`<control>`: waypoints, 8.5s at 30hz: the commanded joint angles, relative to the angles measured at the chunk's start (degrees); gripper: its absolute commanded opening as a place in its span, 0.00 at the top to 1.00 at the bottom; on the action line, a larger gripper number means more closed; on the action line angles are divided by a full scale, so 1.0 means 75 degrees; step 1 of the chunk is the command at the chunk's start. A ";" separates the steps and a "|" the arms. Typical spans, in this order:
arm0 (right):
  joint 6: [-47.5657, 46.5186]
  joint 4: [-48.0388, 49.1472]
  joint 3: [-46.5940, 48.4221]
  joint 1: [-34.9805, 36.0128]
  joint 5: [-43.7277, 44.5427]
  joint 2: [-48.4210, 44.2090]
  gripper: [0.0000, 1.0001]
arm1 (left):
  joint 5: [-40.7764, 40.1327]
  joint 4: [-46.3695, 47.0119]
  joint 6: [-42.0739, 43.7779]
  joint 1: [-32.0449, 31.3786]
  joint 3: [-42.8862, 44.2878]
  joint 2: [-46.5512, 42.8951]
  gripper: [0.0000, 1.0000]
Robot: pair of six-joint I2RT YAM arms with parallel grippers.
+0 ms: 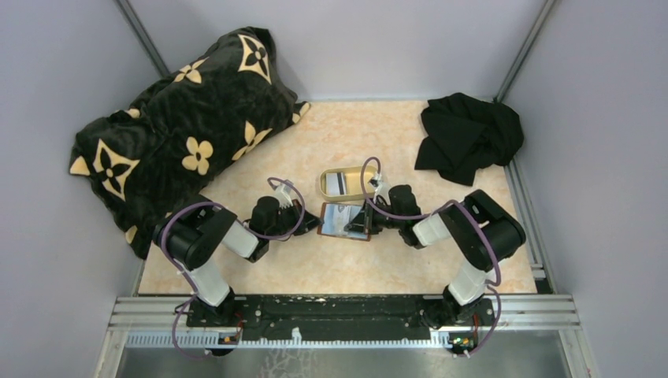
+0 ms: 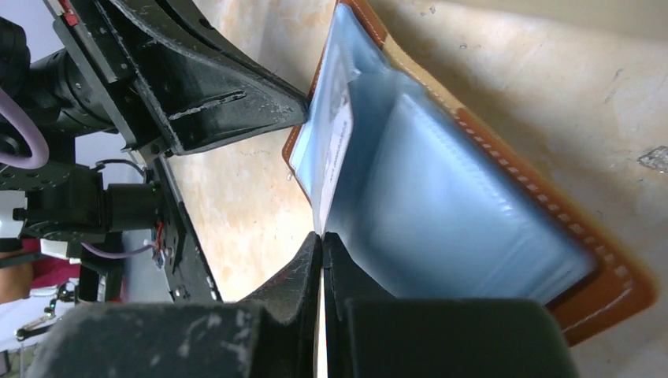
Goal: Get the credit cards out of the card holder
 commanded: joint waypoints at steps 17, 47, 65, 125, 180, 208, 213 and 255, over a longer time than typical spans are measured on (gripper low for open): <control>-0.1406 -0.2781 0.0115 -0.1281 0.0155 -0.2847 1.00 | 0.0067 -0.1362 0.0226 0.0002 -0.0345 0.0195 1.00; -0.1812 -0.4171 0.4883 -0.1292 -0.1151 0.1506 1.00 | -0.0187 -0.2225 0.0521 0.0002 -0.0791 -0.1089 0.57; -0.1962 -0.4841 0.5154 -0.1281 -0.1234 0.1702 0.75 | 0.0021 -0.1520 0.0469 0.0003 -0.0885 -0.0525 0.58; -0.2419 -0.5044 0.4751 -0.0727 0.1538 -0.0537 0.88 | -0.0305 -0.2574 0.0833 -0.0001 -0.0958 -0.1716 0.33; -0.2112 -0.3249 0.1029 0.0196 0.1294 -0.0104 0.99 | 0.0696 -0.3321 0.0140 -0.0415 0.0971 -0.2256 1.00; -0.2113 -0.3898 0.1022 0.0196 0.1808 -0.1303 0.99 | -0.0691 -0.5996 0.0851 -0.0503 0.1048 -0.5043 0.17; -0.2118 -0.3789 0.0954 0.0190 0.1888 -0.1076 0.99 | -0.0419 -0.5090 0.0727 -0.0580 0.0905 -0.3966 0.28; -0.1719 -0.3152 0.2282 0.0993 0.0465 0.0319 0.99 | -0.0446 -0.3088 0.0557 -0.0607 0.0216 -0.0605 1.00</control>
